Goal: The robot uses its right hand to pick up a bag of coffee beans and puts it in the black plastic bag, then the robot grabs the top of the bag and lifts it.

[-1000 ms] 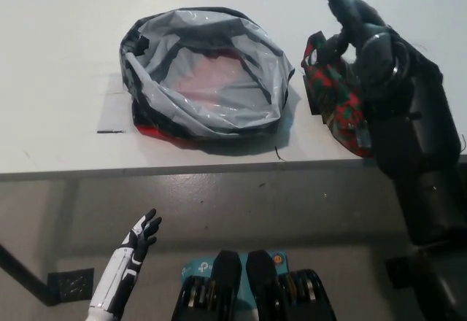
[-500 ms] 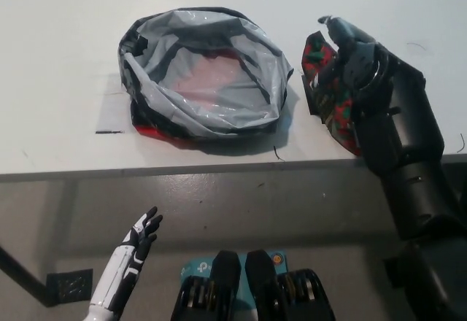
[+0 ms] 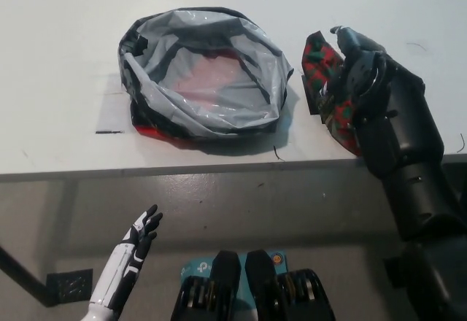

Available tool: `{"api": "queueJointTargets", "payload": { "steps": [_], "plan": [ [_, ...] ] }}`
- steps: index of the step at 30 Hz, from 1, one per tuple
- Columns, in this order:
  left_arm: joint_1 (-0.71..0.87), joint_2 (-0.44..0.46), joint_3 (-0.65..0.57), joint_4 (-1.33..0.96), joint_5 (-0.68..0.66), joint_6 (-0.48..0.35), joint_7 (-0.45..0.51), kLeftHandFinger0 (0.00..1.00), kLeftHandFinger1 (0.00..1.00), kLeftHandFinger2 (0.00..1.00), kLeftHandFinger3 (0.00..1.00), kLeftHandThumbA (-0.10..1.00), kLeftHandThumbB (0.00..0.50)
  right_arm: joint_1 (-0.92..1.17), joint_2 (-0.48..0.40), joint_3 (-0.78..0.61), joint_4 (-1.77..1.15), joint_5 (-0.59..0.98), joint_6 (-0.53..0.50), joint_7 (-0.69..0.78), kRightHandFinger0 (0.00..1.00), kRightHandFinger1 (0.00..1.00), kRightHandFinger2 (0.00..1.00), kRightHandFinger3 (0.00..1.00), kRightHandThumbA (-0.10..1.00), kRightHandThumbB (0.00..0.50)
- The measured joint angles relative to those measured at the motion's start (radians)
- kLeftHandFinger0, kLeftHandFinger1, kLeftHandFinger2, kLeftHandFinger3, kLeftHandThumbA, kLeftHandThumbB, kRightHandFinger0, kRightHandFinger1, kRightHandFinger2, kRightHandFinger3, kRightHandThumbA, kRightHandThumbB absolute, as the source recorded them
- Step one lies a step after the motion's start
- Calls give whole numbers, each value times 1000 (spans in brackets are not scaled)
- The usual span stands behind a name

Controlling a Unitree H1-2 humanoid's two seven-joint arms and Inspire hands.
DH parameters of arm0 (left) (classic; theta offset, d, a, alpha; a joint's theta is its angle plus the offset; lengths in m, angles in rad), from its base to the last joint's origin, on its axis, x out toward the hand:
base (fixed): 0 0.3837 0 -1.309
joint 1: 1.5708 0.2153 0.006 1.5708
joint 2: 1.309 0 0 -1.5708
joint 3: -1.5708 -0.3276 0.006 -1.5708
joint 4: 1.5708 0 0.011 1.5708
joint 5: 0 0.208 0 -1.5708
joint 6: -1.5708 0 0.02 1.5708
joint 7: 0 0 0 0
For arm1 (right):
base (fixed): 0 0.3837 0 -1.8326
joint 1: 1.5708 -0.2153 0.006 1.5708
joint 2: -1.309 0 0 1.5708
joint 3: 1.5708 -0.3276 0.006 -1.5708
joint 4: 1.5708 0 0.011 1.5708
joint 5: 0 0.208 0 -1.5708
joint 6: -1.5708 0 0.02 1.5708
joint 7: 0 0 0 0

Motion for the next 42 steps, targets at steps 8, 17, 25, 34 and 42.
{"api": "queueJointTargets", "payload": {
  "steps": [8, 17, 25, 34, 42],
  "plan": [
    [-10, 3, 0, 0, 4, 0, 0, 1000, 1000, 1000, 1000, 1000, 294, 7, 1, -6, 84, 0, 0, -35, 1000, 1000, 1000, 1000, 1000, 484],
    [-19, 3, 1, 0, 6, 0, 0, 1000, 1000, 1000, 1000, 1000, 283, -2, 4, -27, 186, 28, 0, -88, 1000, 1000, 1000, 1000, 1000, 456],
    [-24, 4, 2, 0, 9, 0, 0, 1000, 1000, 1000, 1000, 1000, 285, -69, -17, 126, 358, 15, -1, -129, 378, 462, 592, 1000, 141, 244],
    [-37, 6, 2, 1, 10, 0, 0, 1000, 1000, 1000, 1000, 1000, 280, -31, -25, 18, 344, 145, -55, -326, 68, 163, 258, 301, -100, 190],
    [-37, 6, 2, 2, 10, 2, 0, 1000, 1000, 1000, 1000, 1000, 259, -4, -33, -153, 323, 292, -118, -407, 1, 262, 638, 613, -100, 196]
  ]
}}
